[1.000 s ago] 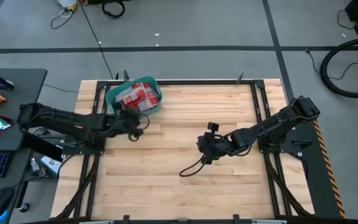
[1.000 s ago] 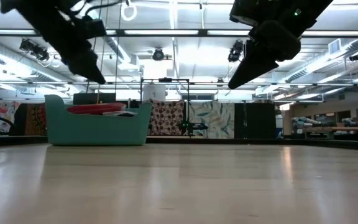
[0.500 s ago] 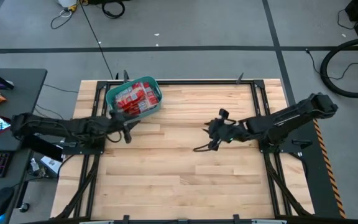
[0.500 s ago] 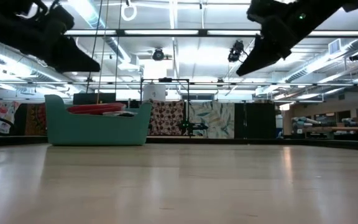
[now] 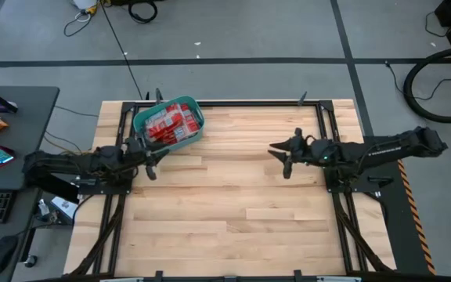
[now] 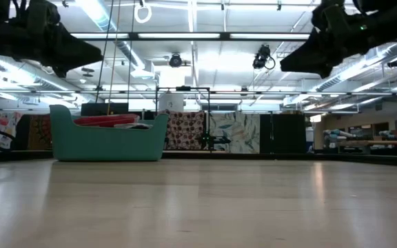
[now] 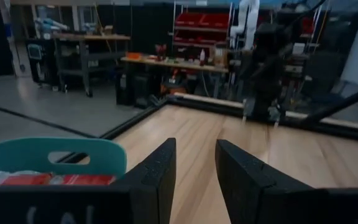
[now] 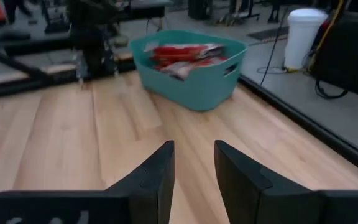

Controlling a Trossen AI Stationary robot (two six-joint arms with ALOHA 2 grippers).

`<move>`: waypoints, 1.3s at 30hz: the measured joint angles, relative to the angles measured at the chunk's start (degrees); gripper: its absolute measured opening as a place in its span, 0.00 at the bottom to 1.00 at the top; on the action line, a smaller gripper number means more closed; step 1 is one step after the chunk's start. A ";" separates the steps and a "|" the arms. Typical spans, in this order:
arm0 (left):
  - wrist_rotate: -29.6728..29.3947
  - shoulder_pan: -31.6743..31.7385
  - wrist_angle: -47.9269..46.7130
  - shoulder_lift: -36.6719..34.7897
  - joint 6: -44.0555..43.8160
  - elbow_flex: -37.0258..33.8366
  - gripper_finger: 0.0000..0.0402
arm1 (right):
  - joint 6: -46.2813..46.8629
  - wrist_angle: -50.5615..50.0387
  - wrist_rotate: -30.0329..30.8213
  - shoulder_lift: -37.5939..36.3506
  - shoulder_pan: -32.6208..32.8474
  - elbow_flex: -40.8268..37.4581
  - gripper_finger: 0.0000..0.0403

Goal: Sort popcorn bags into baskets
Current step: Return to Home Position

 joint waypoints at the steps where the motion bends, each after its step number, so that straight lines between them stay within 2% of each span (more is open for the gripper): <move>1: -0.01 0.00 -0.01 -1.08 0.20 -0.28 0.29 | 0.27 0.36 -0.12 -1.69 -0.54 -1.15 0.29; 13: -0.08 0.00 1.47 -12.26 3.06 -6.00 0.29 | 1.59 0.04 -0.61 -18.59 -4.43 -9.80 0.29; 20: 0.40 -0.09 1.72 -12.01 5.57 -6.02 0.29 | 1.66 -0.06 -1.15 -27.85 -5.02 -14.21 0.29; 26: -0.43 0.00 1.30 -11.92 11.19 -6.02 0.29 | 2.48 -1.90 -1.09 -33.75 -6.00 -16.47 0.29; 35: -0.47 0.00 2.48 -11.94 10.84 -6.04 0.29 | 5.85 -8.08 -0.07 -41.32 -6.96 -16.55 0.29; 39: -0.47 0.00 2.45 -11.94 10.86 -6.04 0.29 | 6.86 -10.87 2.14 -43.58 -6.95 -16.55 0.29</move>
